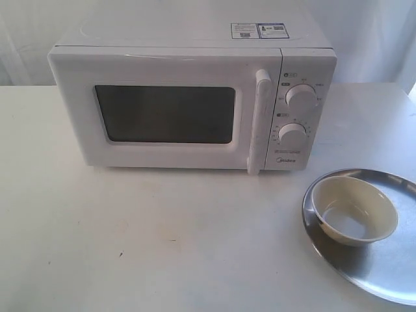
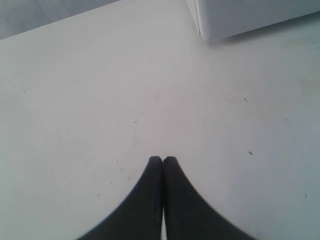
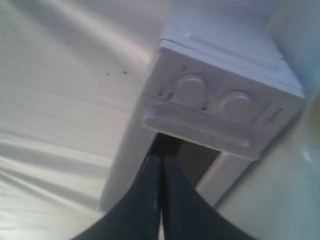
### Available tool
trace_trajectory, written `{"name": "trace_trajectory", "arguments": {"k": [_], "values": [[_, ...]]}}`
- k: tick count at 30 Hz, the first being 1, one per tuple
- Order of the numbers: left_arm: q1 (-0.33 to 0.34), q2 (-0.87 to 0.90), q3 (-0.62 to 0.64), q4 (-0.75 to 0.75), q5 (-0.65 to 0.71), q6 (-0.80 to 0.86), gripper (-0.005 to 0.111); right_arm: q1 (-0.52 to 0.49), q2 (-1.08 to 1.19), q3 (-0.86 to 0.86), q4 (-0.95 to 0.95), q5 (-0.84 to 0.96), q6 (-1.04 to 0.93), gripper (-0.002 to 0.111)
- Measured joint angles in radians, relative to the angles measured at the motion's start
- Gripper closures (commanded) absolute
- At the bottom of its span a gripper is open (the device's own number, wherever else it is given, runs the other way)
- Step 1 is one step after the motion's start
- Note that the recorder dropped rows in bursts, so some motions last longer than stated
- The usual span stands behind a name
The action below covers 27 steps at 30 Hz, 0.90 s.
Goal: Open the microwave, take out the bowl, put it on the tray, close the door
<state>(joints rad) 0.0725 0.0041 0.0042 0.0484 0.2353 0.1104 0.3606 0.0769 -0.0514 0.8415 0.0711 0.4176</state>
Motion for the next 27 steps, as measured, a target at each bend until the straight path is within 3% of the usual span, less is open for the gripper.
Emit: {"name": "trace_trajectory", "arguments": {"k": [7, 14, 18, 27], "values": [[0.0, 0.0, 0.0, 0.0, 0.0, 0.0, 0.107, -0.002, -0.018, 0.046, -0.013, -0.028, -0.022, 0.108], [0.0, 0.0, 0.0, 0.0, 0.0, 0.0, 0.107, -0.002, -0.07, 0.046, -0.095, -0.044, -0.381, 0.108], [0.0, 0.0, 0.0, 0.0, 0.0, 0.0, 0.107, -0.002, -0.07, 0.046, -0.284, -0.016, -0.605, 0.108], [0.0, 0.0, 0.0, 0.0, 0.0, 0.0, 0.107, -0.004, -0.072, 0.048, -0.731, -0.258, -0.496, 0.108]]}}
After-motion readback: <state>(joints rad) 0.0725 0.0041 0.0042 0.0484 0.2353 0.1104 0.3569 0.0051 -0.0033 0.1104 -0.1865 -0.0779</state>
